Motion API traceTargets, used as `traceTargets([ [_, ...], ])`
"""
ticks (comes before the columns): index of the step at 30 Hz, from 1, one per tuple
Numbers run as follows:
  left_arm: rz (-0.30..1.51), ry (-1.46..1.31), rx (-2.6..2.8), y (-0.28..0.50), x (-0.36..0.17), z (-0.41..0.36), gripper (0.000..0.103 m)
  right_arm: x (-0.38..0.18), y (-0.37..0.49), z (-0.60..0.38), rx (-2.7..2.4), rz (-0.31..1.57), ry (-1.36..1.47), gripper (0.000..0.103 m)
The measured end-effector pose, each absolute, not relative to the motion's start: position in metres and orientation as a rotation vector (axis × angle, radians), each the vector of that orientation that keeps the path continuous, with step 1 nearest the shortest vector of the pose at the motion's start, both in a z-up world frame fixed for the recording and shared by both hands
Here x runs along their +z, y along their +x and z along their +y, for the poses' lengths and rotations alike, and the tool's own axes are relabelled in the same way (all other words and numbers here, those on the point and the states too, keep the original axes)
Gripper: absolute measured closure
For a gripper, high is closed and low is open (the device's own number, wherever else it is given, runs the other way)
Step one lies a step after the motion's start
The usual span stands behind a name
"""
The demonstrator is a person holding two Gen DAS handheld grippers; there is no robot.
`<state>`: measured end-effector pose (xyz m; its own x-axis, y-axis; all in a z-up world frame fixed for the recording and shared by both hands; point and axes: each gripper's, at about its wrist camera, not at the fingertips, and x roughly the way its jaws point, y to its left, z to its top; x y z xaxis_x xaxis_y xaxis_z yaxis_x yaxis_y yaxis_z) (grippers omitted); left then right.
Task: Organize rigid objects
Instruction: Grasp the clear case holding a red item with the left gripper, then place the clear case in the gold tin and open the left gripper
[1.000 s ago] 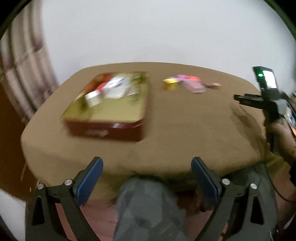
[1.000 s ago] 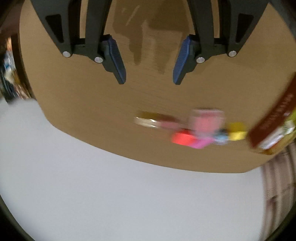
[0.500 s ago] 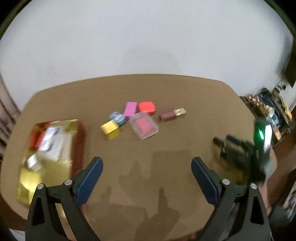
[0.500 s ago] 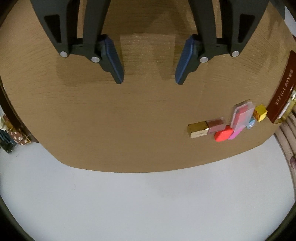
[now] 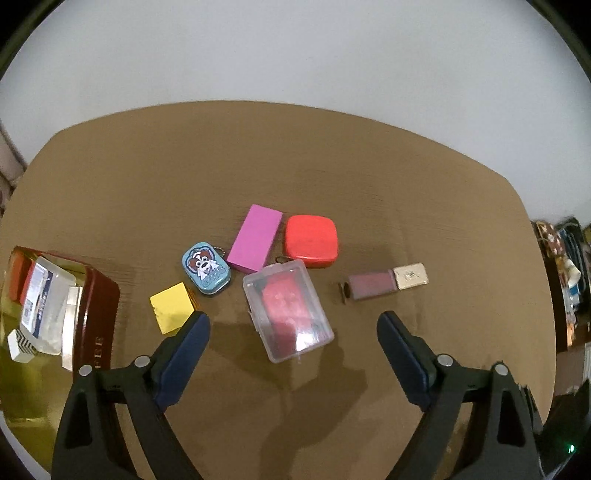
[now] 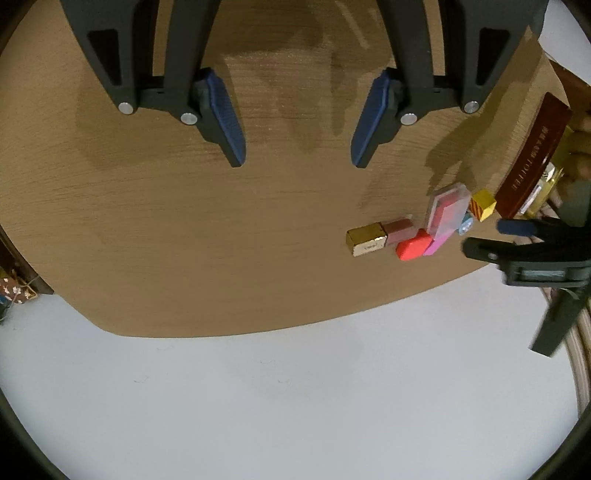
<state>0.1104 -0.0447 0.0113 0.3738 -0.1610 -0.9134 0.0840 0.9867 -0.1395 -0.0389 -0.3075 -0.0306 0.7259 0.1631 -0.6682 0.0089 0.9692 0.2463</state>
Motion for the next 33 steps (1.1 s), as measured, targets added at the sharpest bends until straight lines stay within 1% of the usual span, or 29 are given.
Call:
traceTargets([
  [3, 1.197, -0.087, -0.156, 0.117, 0.003, -0.046, 0.015, -0.031, -0.038, -0.307, 0.091, 0.749, 0.247, 0.042],
  [5, 1.219, -0.078, -0.15, 0.121, -0.004, -0.048, 0.018, -0.03, -0.038, -0.306, 0.095, 0.746, 0.25, 0.042],
  [9, 1.26, -0.073, -0.146, 0.128, -0.015, -0.052, 0.032, -0.028, -0.039, -0.308, 0.099, 0.74, 0.258, 0.042],
  [11, 1.282, -0.08, -0.15, 0.133, -0.021, -0.052, 0.036, -0.026, -0.042, -0.309, 0.1, 0.737, 0.26, 0.042],
  [13, 1.314, -0.08, -0.138, 0.14, -0.03, -0.054, 0.047, -0.024, -0.047, -0.312, 0.099, 0.734, 0.263, 0.042],
  [14, 1.315, -0.073, -0.131, 0.141, -0.031, -0.054, 0.051, -0.023, -0.048, -0.313, 0.1, 0.733, 0.265, 0.042],
  [19, 1.29, -0.064, -0.144, 0.143, -0.031, -0.057, 0.053, -0.02, -0.051, -0.318, 0.094, 0.724, 0.278, 0.042],
  [23, 1.268, -0.037, -0.166, 0.13, -0.027, -0.067, 0.054, -0.019, -0.051, -0.32, 0.088, 0.722, 0.285, 0.042],
  [29, 1.181, -0.053, -0.19, 0.079, 0.015, -0.055, 0.054, -0.019, -0.049, -0.322, 0.084, 0.732, 0.284, 0.042],
  [33, 1.135, -0.085, -0.174, 0.046, 0.049, -0.014, 0.054, -0.021, -0.046, -0.321, 0.08, 0.742, 0.281, 0.042],
])
